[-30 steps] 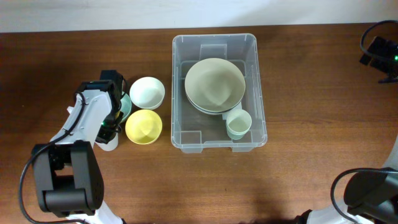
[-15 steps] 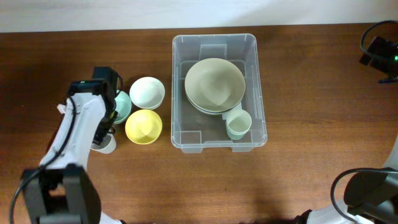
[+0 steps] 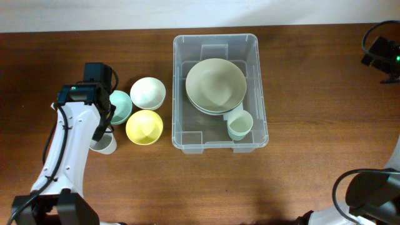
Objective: Pack container
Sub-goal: 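Lower the left gripper into the grey cup and grasp its rim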
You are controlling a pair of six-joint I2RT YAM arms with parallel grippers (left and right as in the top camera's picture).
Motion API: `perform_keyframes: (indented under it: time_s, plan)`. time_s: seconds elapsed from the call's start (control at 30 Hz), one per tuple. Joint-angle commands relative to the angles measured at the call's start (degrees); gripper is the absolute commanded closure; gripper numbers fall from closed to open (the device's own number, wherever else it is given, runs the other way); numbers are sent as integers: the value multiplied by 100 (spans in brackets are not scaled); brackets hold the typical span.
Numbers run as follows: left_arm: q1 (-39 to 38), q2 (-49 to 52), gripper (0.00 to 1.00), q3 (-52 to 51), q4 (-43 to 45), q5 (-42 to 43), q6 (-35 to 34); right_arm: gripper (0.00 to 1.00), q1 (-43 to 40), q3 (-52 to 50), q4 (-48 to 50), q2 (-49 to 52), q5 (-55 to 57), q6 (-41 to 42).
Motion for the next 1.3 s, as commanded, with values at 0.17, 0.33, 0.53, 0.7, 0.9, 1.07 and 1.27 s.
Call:
perform_keyframes:
  time_s: [0.17, 0.33, 0.53, 0.7, 0.9, 1.07, 1.27]
  plan:
    - [9, 179, 50, 46, 186, 68, 26, 1, 0, 15, 4, -4, -11, 0]
    - [9, 562, 50, 46, 188, 170, 26, 1, 0, 15, 4, -4, -11, 0]
    - [9, 1102, 50, 46, 234, 175, 26, 1, 0, 15, 2, -4, -11, 0]
    - [9, 1550, 50, 46, 345, 192, 26, 1, 0, 15, 4, -4, -11, 0]
    - [9, 1755, 50, 46, 422, 197, 28, 1, 0, 15, 4, -4, -11, 0]
    - [9, 1757, 50, 46, 446, 323, 28, 1, 0, 15, 4, -4, -11, 0]
    - [11, 1757, 58, 46, 446, 321, 28, 1, 0, 15, 4, -4, -11, 0]
